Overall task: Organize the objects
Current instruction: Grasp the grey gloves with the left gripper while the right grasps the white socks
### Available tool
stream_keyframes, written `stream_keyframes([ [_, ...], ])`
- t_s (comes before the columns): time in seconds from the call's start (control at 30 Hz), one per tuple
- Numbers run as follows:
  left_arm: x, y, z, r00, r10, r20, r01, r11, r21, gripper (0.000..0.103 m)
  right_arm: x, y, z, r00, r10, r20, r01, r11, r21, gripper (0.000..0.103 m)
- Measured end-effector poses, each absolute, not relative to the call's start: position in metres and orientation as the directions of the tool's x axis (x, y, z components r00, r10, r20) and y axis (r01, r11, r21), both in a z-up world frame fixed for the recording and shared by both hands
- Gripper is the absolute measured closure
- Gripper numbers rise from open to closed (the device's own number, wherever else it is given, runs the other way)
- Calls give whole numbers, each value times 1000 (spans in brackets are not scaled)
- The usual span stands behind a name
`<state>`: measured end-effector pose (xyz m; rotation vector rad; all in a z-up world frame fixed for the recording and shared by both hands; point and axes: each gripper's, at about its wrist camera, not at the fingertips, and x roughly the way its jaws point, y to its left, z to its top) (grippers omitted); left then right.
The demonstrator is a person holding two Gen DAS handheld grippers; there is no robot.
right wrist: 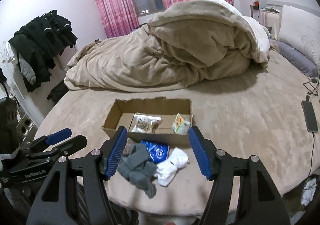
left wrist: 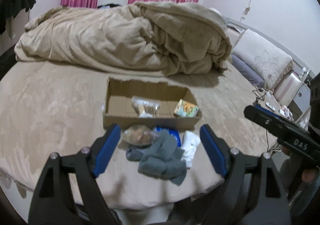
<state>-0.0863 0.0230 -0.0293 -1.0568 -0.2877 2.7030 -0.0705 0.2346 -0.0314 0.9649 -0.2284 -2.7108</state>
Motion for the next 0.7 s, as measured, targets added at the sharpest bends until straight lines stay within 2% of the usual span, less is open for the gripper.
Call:
stream_keyframes([
  [0.7,-95,48,-113,-594,274,-756,-124,-960,-251,20,-84,233,-103,-654,-277,-704,155,-960,233,36],
])
